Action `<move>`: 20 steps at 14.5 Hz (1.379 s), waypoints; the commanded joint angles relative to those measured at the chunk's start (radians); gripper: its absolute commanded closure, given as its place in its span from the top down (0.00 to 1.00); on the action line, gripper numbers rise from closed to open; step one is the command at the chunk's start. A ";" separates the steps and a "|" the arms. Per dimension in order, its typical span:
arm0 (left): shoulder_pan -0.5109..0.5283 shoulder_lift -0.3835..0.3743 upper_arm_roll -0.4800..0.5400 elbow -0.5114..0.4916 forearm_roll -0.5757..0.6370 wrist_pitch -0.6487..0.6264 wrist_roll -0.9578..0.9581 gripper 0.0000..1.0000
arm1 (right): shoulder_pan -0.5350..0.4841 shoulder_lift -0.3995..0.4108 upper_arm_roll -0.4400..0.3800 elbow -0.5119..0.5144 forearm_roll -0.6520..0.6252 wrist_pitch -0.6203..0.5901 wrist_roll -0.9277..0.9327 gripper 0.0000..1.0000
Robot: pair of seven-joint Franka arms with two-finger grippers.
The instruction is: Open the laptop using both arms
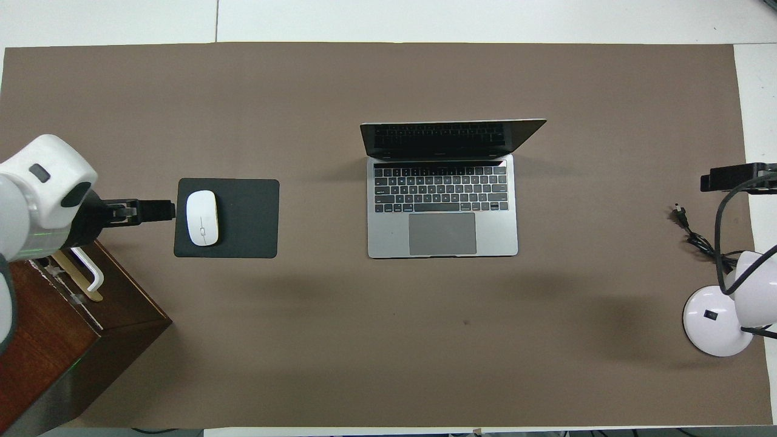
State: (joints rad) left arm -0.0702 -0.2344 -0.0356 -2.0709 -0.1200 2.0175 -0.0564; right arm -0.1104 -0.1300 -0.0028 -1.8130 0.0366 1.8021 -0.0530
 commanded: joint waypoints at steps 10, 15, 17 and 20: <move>0.093 0.197 -0.013 0.501 0.080 -0.475 0.003 1.00 | 0.021 0.058 0.023 0.107 -0.021 -0.067 0.021 1.00; 0.098 0.214 -0.013 0.525 0.095 -0.505 0.003 1.00 | 0.011 0.069 0.021 0.121 -0.021 -0.083 0.021 1.00; 0.096 0.201 -0.013 0.497 0.105 -0.505 0.004 1.00 | 0.009 0.081 0.021 0.139 -0.024 -0.081 0.018 1.00; 0.096 0.196 -0.013 0.488 0.105 -0.523 0.003 1.00 | 0.008 0.130 0.021 0.259 -0.014 -0.188 0.019 1.00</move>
State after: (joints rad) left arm 0.0179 -0.0349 -0.0404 -1.5810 -0.0371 1.5189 -0.0561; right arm -0.0969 -0.0558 0.0126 -1.6682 0.0366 1.7055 -0.0486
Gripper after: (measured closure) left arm 0.000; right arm 0.000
